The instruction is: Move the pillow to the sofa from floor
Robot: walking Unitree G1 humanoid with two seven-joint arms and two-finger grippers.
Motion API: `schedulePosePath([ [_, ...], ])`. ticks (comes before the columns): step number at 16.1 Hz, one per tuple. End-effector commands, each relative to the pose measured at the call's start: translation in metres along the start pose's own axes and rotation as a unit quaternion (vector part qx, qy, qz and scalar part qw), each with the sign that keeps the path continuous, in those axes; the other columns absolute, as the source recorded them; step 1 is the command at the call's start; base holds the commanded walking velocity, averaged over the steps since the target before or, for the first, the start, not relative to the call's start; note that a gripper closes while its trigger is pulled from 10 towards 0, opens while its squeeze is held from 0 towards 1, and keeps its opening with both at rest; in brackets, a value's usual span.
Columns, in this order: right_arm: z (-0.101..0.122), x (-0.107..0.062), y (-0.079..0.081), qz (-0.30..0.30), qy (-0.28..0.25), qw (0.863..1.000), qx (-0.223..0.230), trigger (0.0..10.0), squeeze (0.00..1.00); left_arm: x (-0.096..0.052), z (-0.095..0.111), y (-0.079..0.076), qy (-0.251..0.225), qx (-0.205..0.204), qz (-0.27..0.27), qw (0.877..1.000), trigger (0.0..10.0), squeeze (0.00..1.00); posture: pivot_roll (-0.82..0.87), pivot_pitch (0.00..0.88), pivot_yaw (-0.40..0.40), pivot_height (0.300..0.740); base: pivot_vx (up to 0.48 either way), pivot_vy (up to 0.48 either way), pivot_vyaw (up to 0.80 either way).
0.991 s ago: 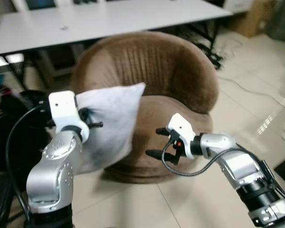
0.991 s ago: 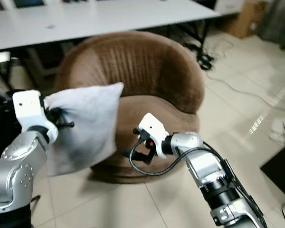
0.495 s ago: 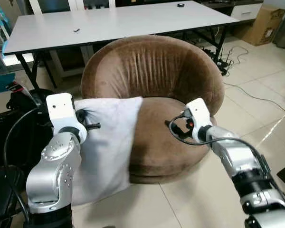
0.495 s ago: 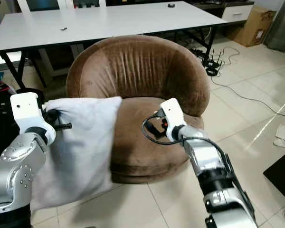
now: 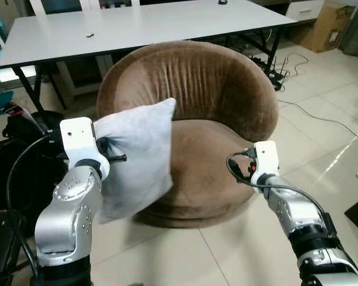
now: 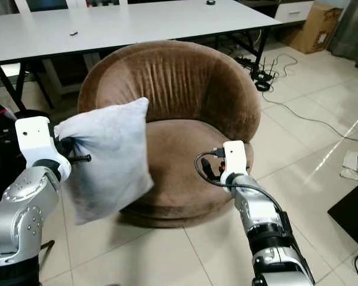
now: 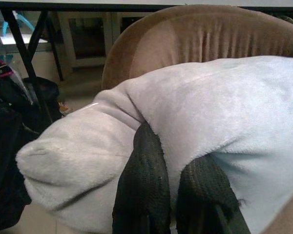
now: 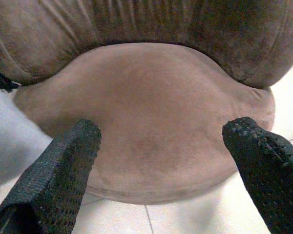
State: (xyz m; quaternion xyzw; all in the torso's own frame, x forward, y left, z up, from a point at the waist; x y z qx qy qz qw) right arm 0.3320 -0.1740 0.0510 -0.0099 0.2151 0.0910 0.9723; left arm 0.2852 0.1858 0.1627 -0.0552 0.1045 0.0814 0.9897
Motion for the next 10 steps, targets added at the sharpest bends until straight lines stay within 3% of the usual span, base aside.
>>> schedulePosePath([
  [1, -0.004, 0.0, 0.0, -0.006, 0.0, 1.0, 0.002, 10.0, 0.0, 0.0, 0.014, -0.001, -0.033, 0.002, -0.004, 0.999, 10.0, 0.0, -0.04, 0.0, 0.032, 0.74, 0.0, 0.0, 0.0],
  [5, -0.008, 0.001, 0.007, 0.006, -0.004, 1.0, -0.006, 10.0, 0.0, 0.001, 0.013, 0.0, -0.035, 0.002, -0.003, 0.999, 10.0, 0.0, -0.03, 0.0, 0.029, 0.74, 0.0, 0.0, 0.0],
  [10, -0.009, 0.002, 0.01, 0.017, -0.006, 1.0, -0.019, 10.0, 0.0, 0.001, 0.013, 0.001, -0.035, 0.002, -0.003, 0.999, 10.0, 0.0, -0.04, 0.0, 0.028, 0.74, 0.471, 0.0, 0.0],
])
Point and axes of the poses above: a point about 5 cm out from each wrist's last joint towards the gripper, its own x axis pointing out of the wrist towards the gripper, its own z axis along the axis of the wrist's last joint, y = z × x, the point moved 1 cm from there along x, pointing out of the wrist towards the gripper, and after that the axes turned 1 degree about -x, right-handed, at the moved point
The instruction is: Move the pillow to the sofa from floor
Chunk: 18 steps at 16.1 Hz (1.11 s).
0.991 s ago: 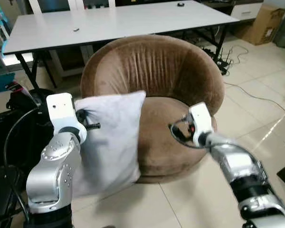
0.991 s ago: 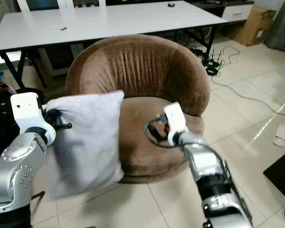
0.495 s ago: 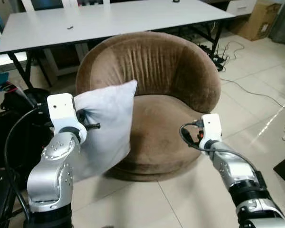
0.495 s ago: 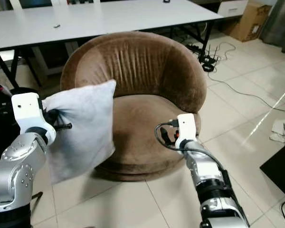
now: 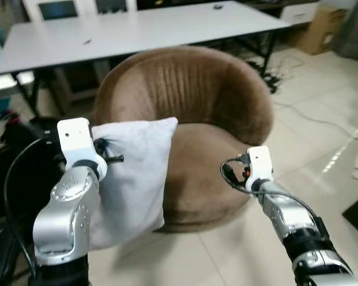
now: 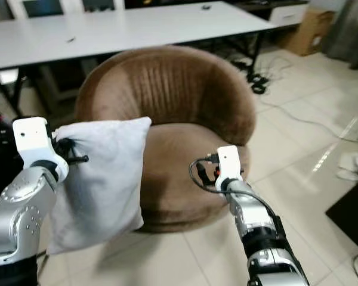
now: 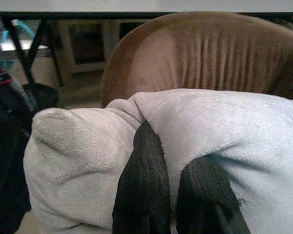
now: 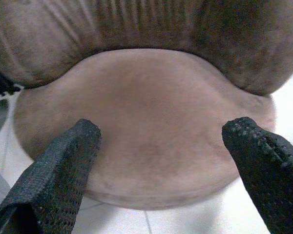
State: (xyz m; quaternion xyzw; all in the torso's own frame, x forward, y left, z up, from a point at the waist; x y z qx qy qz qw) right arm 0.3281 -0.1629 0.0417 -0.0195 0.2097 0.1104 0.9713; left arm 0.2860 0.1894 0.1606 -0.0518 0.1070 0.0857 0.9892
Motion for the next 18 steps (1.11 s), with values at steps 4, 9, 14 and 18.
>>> schedulePosePath([
  [4, -0.0012, -0.0002, 0.0011, 0.008, 0.0, 1.0, -0.014, 10.0, 0.0, -0.0006, 0.0142, -0.0023, -0.037, -0.002, -0.008, 0.999, 10.0, 0.0, -0.04, 0.0, 0.027, 0.74, 0.472, 0.0, 0.0],
  [9, -0.0014, 0.0006, 0.001, 0.012, 0.002, 1.0, -0.018, 10.0, 0.0, -0.0011, 0.0145, -0.0018, -0.04, -0.008, -0.003, 0.999, 10.0, 0.0, -0.03, 0.0, 0.024, 0.74, 0.469, 0.0, 0.0],
  [14, -0.0013, 0.0015, 0.0013, 0.013, 0.002, 1.0, -0.021, 10.0, 0.0, -0.0004, 0.0156, -0.0028, -0.042, -0.006, -0.005, 0.999, 10.0, 0.0, -0.03, 0.0, 0.027, 0.74, 0.464, 0.0, 0.0],
  [18, -0.0028, 0.0017, 0.0009, 0.015, 0.004, 1.0, -0.024, 10.0, 0.0, 0.0002, 0.0169, -0.0053, -0.048, 0.0, -0.013, 0.999, 10.0, 0.0, -0.04, 0.0, 0.029, 0.74, 0.349, 0.0, 0.0],
])
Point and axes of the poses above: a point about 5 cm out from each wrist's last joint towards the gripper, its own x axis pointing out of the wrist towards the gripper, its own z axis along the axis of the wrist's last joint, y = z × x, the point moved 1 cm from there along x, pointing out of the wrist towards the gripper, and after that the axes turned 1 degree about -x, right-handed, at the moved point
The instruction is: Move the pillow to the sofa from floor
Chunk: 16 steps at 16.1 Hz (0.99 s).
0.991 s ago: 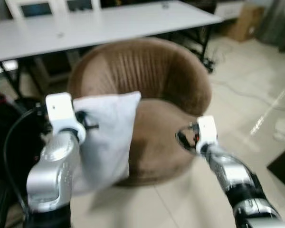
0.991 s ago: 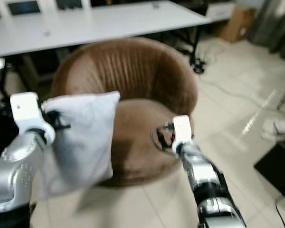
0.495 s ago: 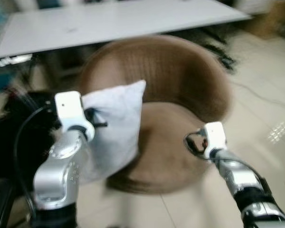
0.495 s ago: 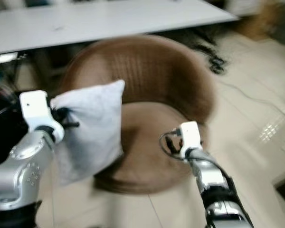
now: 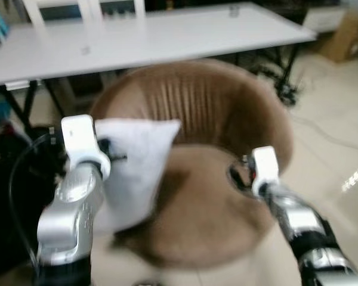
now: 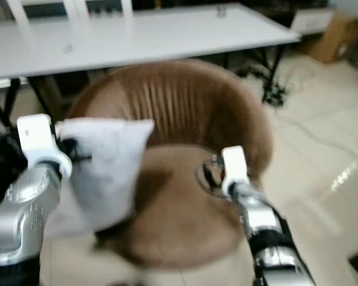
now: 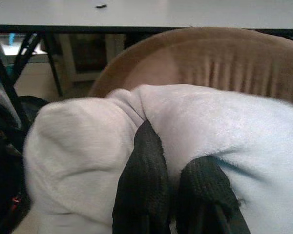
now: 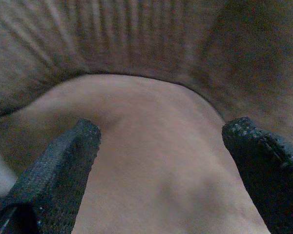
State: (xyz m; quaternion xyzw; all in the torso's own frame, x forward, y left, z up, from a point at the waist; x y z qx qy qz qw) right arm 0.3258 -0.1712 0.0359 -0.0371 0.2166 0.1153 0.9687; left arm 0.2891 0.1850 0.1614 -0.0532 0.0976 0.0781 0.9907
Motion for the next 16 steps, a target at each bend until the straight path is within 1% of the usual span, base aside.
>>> schedulePosePath([
  [1, 0.0043, 0.0031, 0.0085, 0.014, -0.005, 1.0, -0.008, 10.0, 0.0, -0.0016, 0.0158, -0.0006, -0.039, 0.002, -0.005, 0.999, 10.0, 0.0, -0.04, 0.0, 0.029, 0.74, 0.0, 0.0, 0.0],
  [6, 0.0035, 0.0036, 0.0095, 0.017, -0.003, 1.0, -0.009, 10.0, 0.0, -0.0017, 0.0155, -0.0002, -0.04, 0.004, -0.003, 0.999, 10.0, 0.0, -0.03, 0.0, 0.031, 0.74, 0.0, 0.0, 0.0],
  [12, 0.0021, 0.0038, 0.0146, 0.027, -0.002, 1.0, -0.013, 10.0, 0.0, -0.0016, 0.0134, 0.0006, -0.032, 0.01, -0.002, 0.999, 10.0, 0.0, -0.03, 0.0, 0.031, 0.74, 0.0, 0.0, 0.0],
  [14, 0.0021, 0.004, 0.0166, 0.032, -0.003, 0.999, -0.014, 10.0, 0.0, -0.0015, 0.0128, 0.0018, -0.031, 0.014, 0.003, 0.999, 10.0, 0.0, -0.03, 0.0, 0.032, 0.74, 0.431, 0.0, 0.0],
  [16, 0.002, 0.004, 0.0181, 0.036, -0.003, 0.999, -0.015, 10.0, 0.0, -0.002, 0.0124, 0.0022, -0.033, 0.009, 0.003, 0.999, 10.0, 0.0, -0.03, 0.0, 0.032, 0.74, 0.0, 0.0, 0.0],
])
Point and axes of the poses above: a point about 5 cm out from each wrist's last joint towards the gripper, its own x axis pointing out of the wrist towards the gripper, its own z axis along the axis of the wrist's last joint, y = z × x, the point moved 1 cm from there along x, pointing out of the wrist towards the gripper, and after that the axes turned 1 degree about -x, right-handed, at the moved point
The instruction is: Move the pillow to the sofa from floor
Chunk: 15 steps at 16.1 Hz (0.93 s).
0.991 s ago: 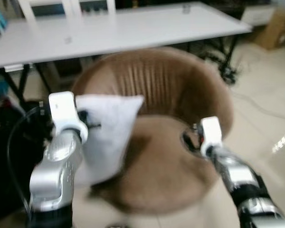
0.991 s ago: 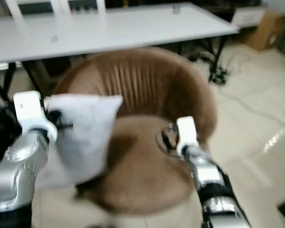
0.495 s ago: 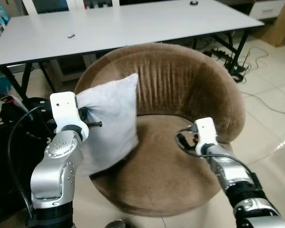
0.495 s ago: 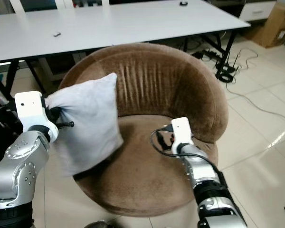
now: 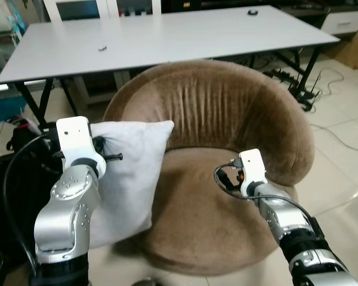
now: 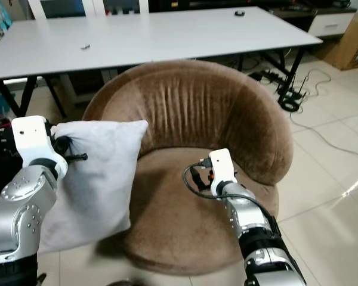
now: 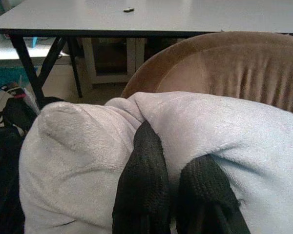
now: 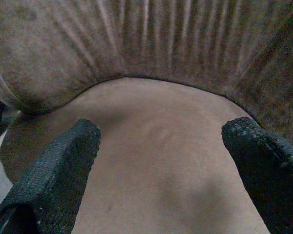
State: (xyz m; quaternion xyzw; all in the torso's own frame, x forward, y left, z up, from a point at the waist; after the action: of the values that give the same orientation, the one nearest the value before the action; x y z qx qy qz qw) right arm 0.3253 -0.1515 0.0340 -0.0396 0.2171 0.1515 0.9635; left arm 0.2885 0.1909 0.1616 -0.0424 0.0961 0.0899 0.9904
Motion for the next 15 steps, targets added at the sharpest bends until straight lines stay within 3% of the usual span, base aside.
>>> schedulePosePath([
  [1, 0.0014, -0.0005, -0.0011, 0.001, -0.004, 1.0, -0.005, 10.0, 0.0, -0.0022, 0.0117, -0.0033, -0.03, 0.001, -0.01, 1.0, 10.0, 0.0, -0.03, 0.0, 0.032, 0.74, 0.0, 0.0, 0.0],
  [10, 0.0027, -0.002, 0.0013, 0.023, -0.005, 1.0, -0.012, 10.0, 0.0, -0.0016, 0.0082, -0.0048, -0.019, 0.01, -0.017, 1.0, 10.0, 0.0, -0.04, 0.0, 0.039, 0.74, 0.0, 0.0, 0.0],
  [15, 0.0016, -0.0035, 0.007, 0.041, -0.007, 0.999, -0.021, 10.0, 0.0, -0.0022, 0.0063, -0.0062, -0.016, 0.009, -0.023, 1.0, 10.0, 0.0, -0.04, 0.0, 0.043, 0.74, 0.393, -0.271, 0.0],
])
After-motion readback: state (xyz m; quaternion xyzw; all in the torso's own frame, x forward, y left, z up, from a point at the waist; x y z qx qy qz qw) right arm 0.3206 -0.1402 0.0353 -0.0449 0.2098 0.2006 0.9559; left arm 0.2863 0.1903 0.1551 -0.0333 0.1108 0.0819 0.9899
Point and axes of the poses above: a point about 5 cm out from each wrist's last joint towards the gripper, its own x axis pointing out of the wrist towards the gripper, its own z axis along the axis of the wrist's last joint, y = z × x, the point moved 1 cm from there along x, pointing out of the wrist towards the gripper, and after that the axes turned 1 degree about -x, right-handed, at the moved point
